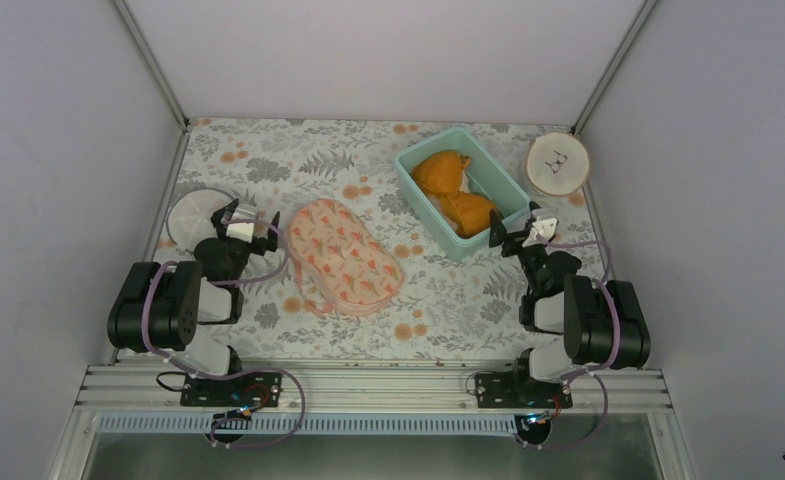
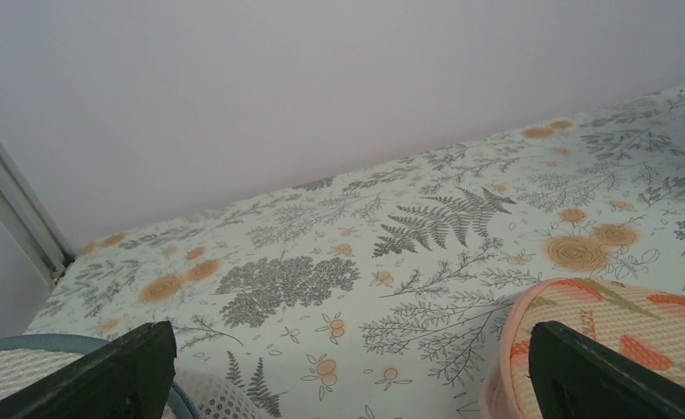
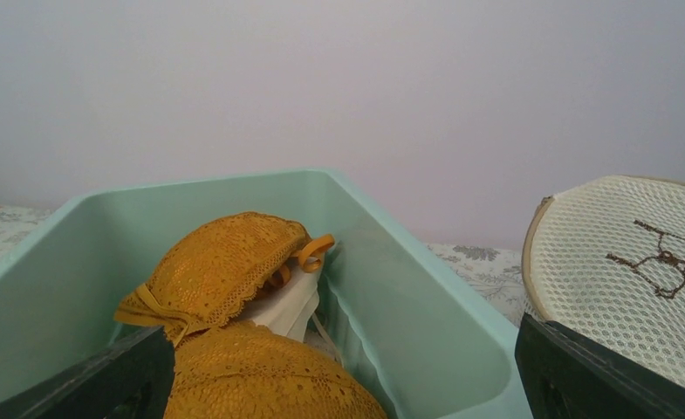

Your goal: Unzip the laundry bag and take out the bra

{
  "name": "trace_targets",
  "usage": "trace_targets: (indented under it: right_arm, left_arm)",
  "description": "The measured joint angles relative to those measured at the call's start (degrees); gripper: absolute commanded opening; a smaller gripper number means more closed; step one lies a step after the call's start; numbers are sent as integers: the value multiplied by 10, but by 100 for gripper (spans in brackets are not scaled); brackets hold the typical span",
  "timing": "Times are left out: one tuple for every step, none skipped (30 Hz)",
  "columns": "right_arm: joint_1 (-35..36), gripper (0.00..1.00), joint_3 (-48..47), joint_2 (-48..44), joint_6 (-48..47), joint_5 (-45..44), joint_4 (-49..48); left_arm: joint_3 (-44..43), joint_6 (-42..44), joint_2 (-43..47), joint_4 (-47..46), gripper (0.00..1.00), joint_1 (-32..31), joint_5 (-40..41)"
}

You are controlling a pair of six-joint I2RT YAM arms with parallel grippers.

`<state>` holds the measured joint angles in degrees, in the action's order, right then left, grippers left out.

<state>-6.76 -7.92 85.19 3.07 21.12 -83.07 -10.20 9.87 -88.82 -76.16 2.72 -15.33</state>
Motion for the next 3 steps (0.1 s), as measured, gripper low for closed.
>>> trace_targets:
  right_arm:
    - [0,100,0,0,0,0,0]
    - [0,100,-1,0,0,0,0]
    - [0,100,-1,0,0,0,1]
  left_arm:
    - [0,0,0,0,100,0,0]
    - [0,0,0,0,100,0,0]
    - [0,0,0,0,100,0,0]
